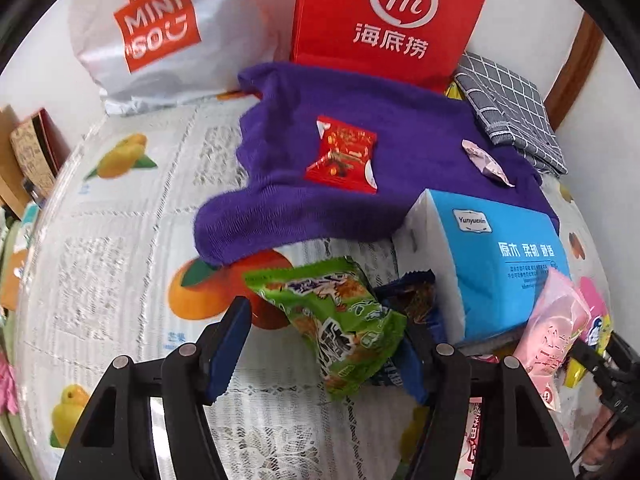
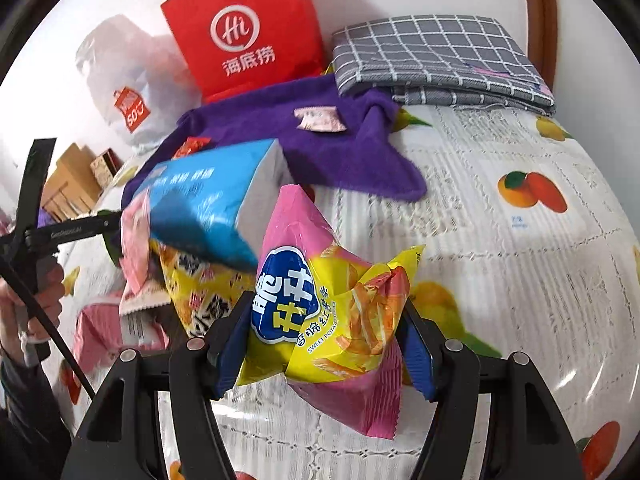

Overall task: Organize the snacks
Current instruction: 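Grasp the green chip bag with left tool while right tool lifts the yellow bag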

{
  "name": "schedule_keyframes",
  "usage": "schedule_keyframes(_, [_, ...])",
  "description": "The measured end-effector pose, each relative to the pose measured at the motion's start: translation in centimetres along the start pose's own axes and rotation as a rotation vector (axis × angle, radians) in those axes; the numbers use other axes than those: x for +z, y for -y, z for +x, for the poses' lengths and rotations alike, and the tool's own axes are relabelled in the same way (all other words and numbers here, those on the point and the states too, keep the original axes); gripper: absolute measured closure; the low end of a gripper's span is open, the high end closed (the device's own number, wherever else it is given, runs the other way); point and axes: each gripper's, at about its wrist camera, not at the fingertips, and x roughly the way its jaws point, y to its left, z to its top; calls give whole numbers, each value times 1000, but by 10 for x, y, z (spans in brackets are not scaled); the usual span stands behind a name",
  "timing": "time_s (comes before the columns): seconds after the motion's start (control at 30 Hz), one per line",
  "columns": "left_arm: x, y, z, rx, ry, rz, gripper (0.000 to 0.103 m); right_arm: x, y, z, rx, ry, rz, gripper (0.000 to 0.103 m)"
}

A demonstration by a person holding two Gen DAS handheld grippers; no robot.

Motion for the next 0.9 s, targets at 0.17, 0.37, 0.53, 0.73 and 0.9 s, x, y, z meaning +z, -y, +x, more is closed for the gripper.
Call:
schedule_keyframes(0.17, [-1, 1, 6, 6, 17, 1, 37, -2, -3, 6, -5, 2, 1, 36])
schedule_keyframes(0.37, [-5, 1, 2, -25, 32, 11, 53, -4, -4, 6, 3, 7, 11, 36])
schedule_keyframes(0.53, [-14, 2, -10, 15, 53, 48, 61, -8, -7, 0, 4, 6, 6, 36])
schedule_keyframes(0.73, [-29, -3, -29, 21, 73, 59, 61, -14, -10, -14, 1, 23, 7, 36])
schedule_keyframes(0.9, [-40, 0, -49, -7, 98, 57, 61, -17, -13, -30, 16, 44, 19, 37])
